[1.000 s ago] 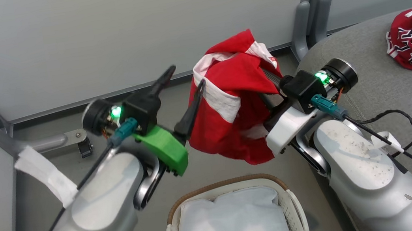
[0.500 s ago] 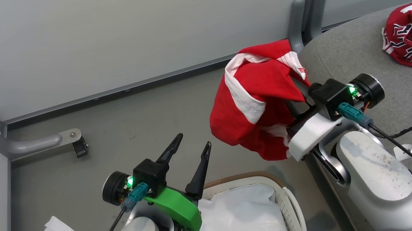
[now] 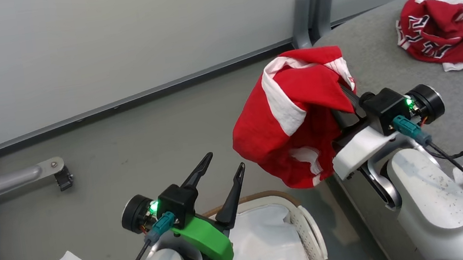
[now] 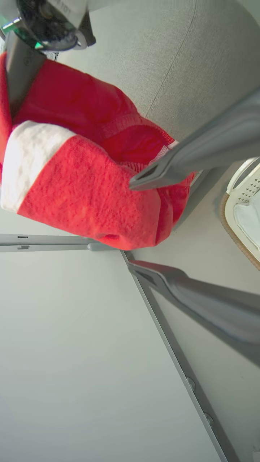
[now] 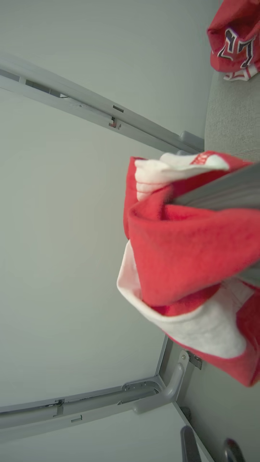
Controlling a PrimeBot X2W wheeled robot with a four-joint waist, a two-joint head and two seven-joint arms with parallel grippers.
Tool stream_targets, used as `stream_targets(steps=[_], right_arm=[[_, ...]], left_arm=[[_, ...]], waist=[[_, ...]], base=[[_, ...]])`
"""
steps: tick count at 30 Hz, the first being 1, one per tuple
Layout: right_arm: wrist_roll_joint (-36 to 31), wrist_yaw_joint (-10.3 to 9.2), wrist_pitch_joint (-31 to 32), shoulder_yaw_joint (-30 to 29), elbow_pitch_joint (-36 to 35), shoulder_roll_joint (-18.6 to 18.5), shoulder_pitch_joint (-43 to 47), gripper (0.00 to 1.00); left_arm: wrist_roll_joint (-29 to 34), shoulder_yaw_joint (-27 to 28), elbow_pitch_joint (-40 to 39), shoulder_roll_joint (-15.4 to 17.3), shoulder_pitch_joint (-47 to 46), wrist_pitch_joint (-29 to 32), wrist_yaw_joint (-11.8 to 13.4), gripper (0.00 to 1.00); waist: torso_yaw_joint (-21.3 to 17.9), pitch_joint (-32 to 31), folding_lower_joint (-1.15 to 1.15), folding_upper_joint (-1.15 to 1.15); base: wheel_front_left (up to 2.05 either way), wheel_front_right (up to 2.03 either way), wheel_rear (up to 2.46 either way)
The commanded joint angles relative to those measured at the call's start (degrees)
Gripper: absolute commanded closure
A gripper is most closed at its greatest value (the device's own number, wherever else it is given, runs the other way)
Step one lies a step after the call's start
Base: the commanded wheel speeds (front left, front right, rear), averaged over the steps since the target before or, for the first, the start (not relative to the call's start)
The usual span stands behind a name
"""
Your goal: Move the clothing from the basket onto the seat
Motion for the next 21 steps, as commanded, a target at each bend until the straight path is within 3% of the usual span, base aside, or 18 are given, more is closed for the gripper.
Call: stream_targets(steps=[1,13,17,21], right_arm=[[-0.24,-0.08,-0.16,-0.31,-0.39,-0.31,0.18,1.0],[0.2,-0.08,-0.16,-4.69,-2.13,-0.08,2.0,1.0],[0.42,-0.08,-0.16,-6.17,-2.74,0.56,2.76,1.0],[0.0,-0.08,-0.16,-8.02,-3.33,0.94,3.47,1.0]], left_arm=[[0.53,0.34,-0.36,-0.35,0.83,-0.03,-0.21,0.0],[3.96,1.04,-0.89,-1.04,-2.56,-0.03,-0.95,0.0],[5.0,0.35,-0.75,-0.73,-3.56,-0.03,-1.01,0.0],[5.34,-0.98,-0.39,-0.91,-4.75,-0.03,-1.13,0.0]], waist=[[-4.6,1.63,0.0,0.0],[-20.97,7.66,0.0,0.0],[-24.59,9.56,0.0,0.0],[-25.32,11.14,0.0,0.0]], base=[[0.0,0.0,0.0],[0.0,0.0,0.0],[0.0,0.0,0.0],[0.0,0.0,0.0]])
